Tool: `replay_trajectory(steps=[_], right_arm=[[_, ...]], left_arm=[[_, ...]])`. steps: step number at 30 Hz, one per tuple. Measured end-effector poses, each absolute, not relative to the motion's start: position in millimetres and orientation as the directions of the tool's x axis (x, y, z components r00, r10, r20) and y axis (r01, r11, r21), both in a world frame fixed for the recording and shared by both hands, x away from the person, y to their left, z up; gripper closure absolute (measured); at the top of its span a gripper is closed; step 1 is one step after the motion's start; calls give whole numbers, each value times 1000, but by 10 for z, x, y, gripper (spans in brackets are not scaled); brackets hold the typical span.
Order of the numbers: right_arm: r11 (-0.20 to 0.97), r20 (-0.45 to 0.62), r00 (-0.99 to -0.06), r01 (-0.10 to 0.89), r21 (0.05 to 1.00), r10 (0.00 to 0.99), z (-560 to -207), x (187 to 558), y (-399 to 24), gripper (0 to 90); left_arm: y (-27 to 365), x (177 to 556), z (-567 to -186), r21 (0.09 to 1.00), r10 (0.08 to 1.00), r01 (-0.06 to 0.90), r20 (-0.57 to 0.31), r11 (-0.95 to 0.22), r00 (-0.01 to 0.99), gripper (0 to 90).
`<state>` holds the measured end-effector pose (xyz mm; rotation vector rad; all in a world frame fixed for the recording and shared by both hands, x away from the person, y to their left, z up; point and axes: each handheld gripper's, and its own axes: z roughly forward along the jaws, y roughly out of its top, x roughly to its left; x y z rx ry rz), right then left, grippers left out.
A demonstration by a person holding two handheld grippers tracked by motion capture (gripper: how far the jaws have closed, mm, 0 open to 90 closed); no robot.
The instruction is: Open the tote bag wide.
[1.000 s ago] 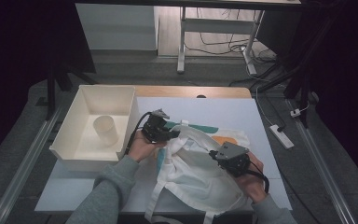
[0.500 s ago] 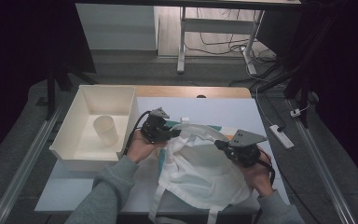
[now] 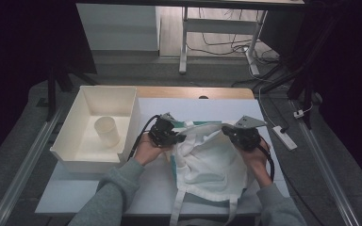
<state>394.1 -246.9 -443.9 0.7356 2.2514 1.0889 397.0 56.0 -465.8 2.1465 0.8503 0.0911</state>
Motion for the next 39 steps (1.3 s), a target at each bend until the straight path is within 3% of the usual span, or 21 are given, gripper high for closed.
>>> replay_trajectory(steps=[28, 39], right_arm=[[538, -143, -696, 389, 748, 703, -4926, 4403, -2512, 882], [523, -119, -696, 403, 752, 708, -4936, 4405, -2528, 880]], left_arm=[[412, 4158, -5003, 657, 642, 604, -232, -451, 731, 808], [461, 4106, -4874, 688, 639, 579, -216, -437, 739, 777]])
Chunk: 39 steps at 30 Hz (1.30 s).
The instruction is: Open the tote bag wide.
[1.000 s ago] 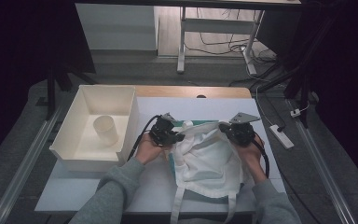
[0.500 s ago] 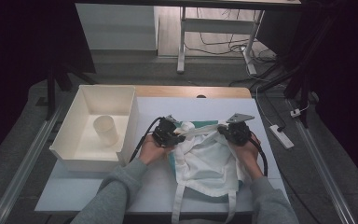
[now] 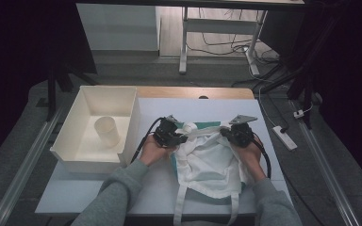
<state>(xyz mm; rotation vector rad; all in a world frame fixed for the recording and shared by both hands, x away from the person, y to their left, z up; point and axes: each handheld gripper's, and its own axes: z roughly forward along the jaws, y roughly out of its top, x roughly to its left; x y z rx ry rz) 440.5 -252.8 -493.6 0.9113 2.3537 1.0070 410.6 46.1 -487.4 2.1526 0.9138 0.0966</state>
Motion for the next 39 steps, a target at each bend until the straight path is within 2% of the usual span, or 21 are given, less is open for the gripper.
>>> replay_trajectory(steps=[8, 13, 18, 23, 28, 39], right_arm=[[512, -105, -696, 409, 756, 711, -4920, 4389, -2534, 878], [509, -102, -694, 411, 756, 713, -4923, 4391, -2531, 875], [499, -92, -689, 419, 759, 719, -4904, 4381, -2531, 853], [486, -77, -692, 418, 768, 718, -4832, 4338, -2531, 741], [491, -70, -709, 410, 769, 702, -4771, 4265, -2499, 638], [452, -52, -721, 374, 810, 690, -4533, 3994, -2525, 550]], left_arm=[[521, 3980, -4652, 734, 638, 523, -161, -433, 753, 707], [654, 3917, -4478, 774, 633, 503, -176, -385, 754, 660], [582, 3791, -4374, 778, 595, 467, -153, -420, 789, 627], [373, 3636, -4308, 776, 535, 406, -106, -482, 838, 613], [181, 3628, -4412, 717, 510, 386, -49, -581, 859, 596], [39, 3780, -4721, 642, 525, 426, -42, -638, 850, 568]])
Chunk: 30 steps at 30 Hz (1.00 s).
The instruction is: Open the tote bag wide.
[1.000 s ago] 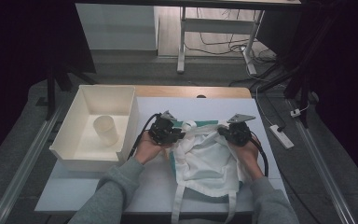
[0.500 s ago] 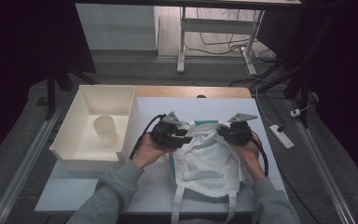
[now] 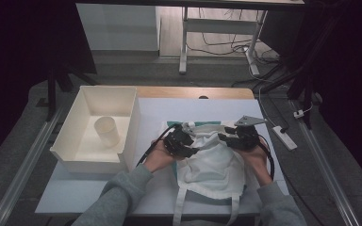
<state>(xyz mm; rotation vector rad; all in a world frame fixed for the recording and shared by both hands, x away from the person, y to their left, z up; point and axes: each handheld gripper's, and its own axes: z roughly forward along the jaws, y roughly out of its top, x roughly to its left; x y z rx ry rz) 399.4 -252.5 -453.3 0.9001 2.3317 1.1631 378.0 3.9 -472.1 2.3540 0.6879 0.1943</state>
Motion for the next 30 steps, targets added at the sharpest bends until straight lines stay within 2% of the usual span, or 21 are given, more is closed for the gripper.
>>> replay_trajectory(steps=[3, 8, 11, 16, 19, 26, 28, 30], right_arm=[[446, -47, -733, 361, 819, 679, -4449, 3866, -2523, 543], [487, -61, -779, 327, 810, 624, -4371, 3575, -2427, 525], [531, -69, -815, 309, 789, 576, -4395, 3401, -2324, 508], [617, -52, -873, 300, 728, 486, -4529, 3192, -2094, 471], [667, -52, -894, 292, 685, 445, -4640, 3143, -1966, 461], [724, -80, -890, 311, 616, 450, -4886, 3190, -1814, 460], [719, -73, -884, 325, 614, 462, -4909, 3209, -1802, 480], [729, -89, -880, 325, 602, 466, -4930, 3212, -1778, 546]], left_arm=[[-8, 3804, -4792, 617, 535, 428, -13, -661, 845, 558], [-11, 3852, -4851, 613, 544, 444, -28, -653, 839, 550], [1, 3890, -4896, 604, 549, 461, -46, -650, 835, 557], [-44, 3906, -4989, 574, 550, 454, -6, -682, 835, 564], [-58, 3907, -5012, 566, 558, 447, 28, -693, 830, 620], [-1, 3960, -5046, 585, 558, 458, -11, -669, 830, 766], [22, 3972, -5044, 596, 562, 464, -25, -656, 827, 815], [47, 3985, -5043, 607, 566, 476, -52, -637, 823, 838]])
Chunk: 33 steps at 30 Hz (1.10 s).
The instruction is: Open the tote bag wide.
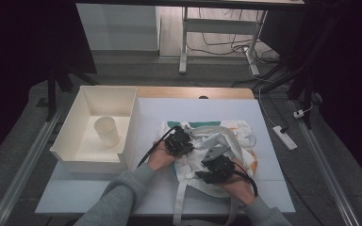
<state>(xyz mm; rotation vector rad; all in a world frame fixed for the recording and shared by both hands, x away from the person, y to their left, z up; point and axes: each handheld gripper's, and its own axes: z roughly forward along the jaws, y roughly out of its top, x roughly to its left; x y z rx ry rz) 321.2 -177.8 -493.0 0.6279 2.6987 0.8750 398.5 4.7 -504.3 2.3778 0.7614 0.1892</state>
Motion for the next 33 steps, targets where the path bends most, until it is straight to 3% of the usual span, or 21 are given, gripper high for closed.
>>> replay_trajectory(steps=[4, 8, 21, 27, 33], right_arm=[[774, -129, -882, 318, 547, 453, -5025, 3226, -1711, 734], [799, -161, -896, 272, 537, 413, -5030, 3191, -1675, 852], [686, -55, -945, 193, 702, 323, -4629, 2910, -1780, 871], [671, -31, -958, 177, 720, 286, -4507, 2796, -1762, 872], [693, 41, -963, 222, 686, 268, -4684, 2831, -1721, 873]], left_arm=[[69, 3986, -5028, 617, 566, 474, -56, -628, 823, 849], [101, 3973, -4972, 643, 573, 460, -41, -612, 819, 853], [330, 3892, -4610, 735, 593, 432, -50, -523, 804, 861], [412, 3890, -4573, 732, 593, 447, -73, -514, 802, 861], [383, 3947, -4726, 692, 598, 479, -84, -541, 797, 861]])
